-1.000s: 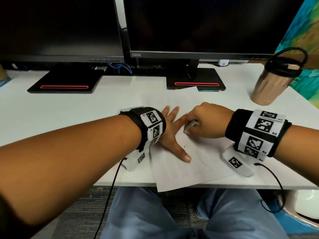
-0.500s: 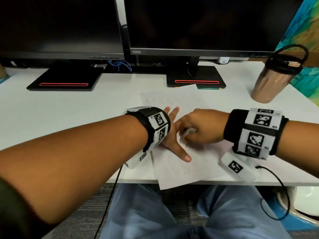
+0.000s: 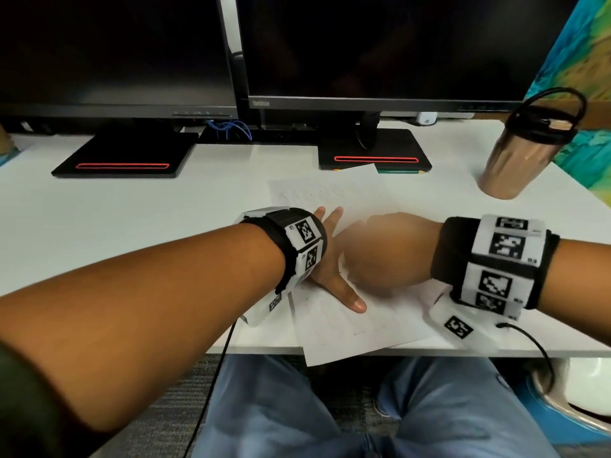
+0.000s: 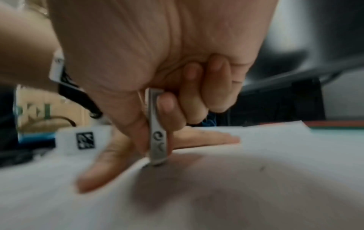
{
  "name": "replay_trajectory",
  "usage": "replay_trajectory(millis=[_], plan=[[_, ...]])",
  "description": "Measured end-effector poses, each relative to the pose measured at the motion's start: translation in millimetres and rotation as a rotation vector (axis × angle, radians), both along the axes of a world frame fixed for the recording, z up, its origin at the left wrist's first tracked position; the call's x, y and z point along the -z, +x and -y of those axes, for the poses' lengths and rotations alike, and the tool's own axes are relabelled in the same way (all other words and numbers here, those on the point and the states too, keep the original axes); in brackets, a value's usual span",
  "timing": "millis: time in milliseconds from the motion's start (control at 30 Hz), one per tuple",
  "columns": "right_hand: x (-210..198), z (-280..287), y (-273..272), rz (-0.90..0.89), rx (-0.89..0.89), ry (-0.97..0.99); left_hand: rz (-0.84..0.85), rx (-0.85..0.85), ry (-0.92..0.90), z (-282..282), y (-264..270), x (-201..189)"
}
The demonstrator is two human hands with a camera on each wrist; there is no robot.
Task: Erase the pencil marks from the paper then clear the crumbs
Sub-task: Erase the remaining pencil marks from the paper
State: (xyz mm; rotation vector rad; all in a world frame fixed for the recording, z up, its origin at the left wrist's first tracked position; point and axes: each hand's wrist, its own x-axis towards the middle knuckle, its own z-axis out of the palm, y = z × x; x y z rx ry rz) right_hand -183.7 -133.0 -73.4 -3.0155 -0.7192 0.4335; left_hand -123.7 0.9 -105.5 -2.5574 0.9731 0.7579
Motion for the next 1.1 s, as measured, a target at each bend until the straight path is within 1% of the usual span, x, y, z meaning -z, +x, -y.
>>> replay_trajectory(millis=[100, 167, 233, 300, 367, 433, 500, 600, 633, 700, 767, 867, 900, 933, 1033, 1100], plan=[[-8.0, 7.5, 4.5, 0.021, 0.086, -0.036, 0.009, -0.003, 0.001, 1.3, -0.1, 1.8], [-5.0, 4.4, 2.7, 0.043, 0.034, -0.043, 0.017, 0.004, 0.001, 1.2, 1.2, 1.8], [-2.0, -4.4, -3.5, -0.007, -0.005, -0.007, 0.009, 0.01, 0.0, 0.2, 1.8, 1.4], [-4.4, -0.1, -0.5, -0.03, 0.048, 0.019, 0.01, 0.008, 0.002, 0.4, 1.6, 2.4], [-6.9, 5.3, 2.2, -0.011, 0.109, 0.008, 0.017, 0.004, -0.002, 1.5, 1.3, 3.1], [-3.5, 3.3, 1.2, 0.019, 0.059, 0.007, 0.016, 0.001, 0.0, 2.0, 1.5, 1.9], [-2.6, -2.7, -3.3, 0.004, 0.021, 0.009, 0.011, 0.006, 0.004, 1.5, 2.1, 0.8], [-9.3, 8.8, 1.9, 0.011, 0.129, -0.012, 0.014, 0.002, -0.004, 1.7, 2.9, 5.3], [-9.9, 11.1, 2.7, 0.029, 0.135, -0.021, 0.017, 0.001, -0.007, 1.6, 3.3, 6.2], [-8.1, 7.3, 0.1, 0.031, 0.085, -0.011, 0.02, 0.009, -0.007, 1.5, 4.0, 5.7], [-4.8, -0.1, -5.7, -0.006, 0.058, 0.009, 0.012, 0.015, -0.002, 1.6, 3.3, 4.2], [-7.9, 13.0, 1.6, -0.02, 0.185, 0.035, 0.011, 0.0, -0.001, 2.1, 3.7, 5.3], [-7.6, 16.0, 3.1, 0.001, 0.198, 0.029, 0.011, -0.005, -0.004, 2.1, 3.8, 5.7], [-6.7, 15.2, 2.6, 0.009, 0.198, 0.035, 0.013, -0.007, -0.004, 2.2, 3.6, 5.5], [-1.2, 2.7, -5.3, -0.013, 0.114, 0.051, 0.017, 0.007, 0.014, 1.7, 1.4, 1.2], [-4.8, 6.0, -2.3, -0.012, 0.17, 0.051, 0.019, 0.007, 0.019, 2.2, 1.3, 1.3]])
